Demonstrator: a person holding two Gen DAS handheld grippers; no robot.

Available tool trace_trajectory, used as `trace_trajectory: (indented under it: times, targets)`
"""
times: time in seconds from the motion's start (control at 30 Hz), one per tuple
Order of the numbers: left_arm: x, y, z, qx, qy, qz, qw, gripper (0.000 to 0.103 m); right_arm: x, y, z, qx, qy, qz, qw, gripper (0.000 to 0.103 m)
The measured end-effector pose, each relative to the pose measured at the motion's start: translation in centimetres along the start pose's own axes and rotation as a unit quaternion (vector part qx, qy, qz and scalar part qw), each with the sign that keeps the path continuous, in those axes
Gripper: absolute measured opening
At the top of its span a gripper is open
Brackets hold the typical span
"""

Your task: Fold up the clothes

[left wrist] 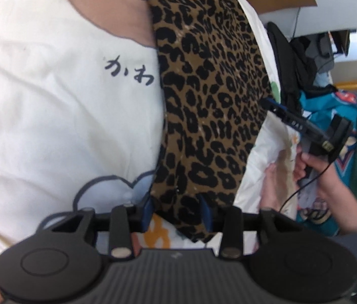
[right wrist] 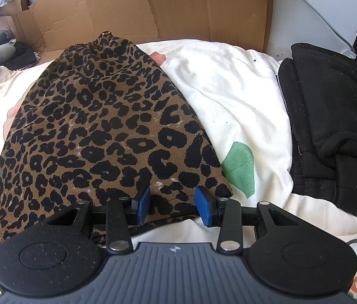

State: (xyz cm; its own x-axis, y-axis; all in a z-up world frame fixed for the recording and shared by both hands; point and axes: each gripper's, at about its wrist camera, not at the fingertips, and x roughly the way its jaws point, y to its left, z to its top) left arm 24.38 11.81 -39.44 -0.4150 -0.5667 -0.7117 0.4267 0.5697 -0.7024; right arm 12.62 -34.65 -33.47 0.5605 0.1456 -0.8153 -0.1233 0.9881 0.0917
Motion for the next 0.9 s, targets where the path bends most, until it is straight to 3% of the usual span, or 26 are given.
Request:
trace_trajectory:
  times: [0.1,0.2,0.3,0.9]
  targets:
    - [0.0,1.2,0.1,-0.039,-0.022,-0.017,0.9988,0.039,0.0,0.0,0.0,0.001,-0.001,-0.001,1.0,0.046]
    - [-0.1,2.7,0.5,-0.079,-0.048,-0.03,0.9953,0.026,0.0,0.1,0.0,0.002,-0.001,-0.003,1.0,0.046]
    - [0.0,3.0,0.7,-0.088,-0.05,-0.038,0.9941,0.026,0.0,0.1,0.0,0.001,-0.001,-0.004,1.0,0.046]
    - [2.5,0.5,-0.8,-0.053,0.035,-0.078,0.9949,0.032,-0.1,-0.1,0.0,0.004,-0.003,0.002,1.0,0.046]
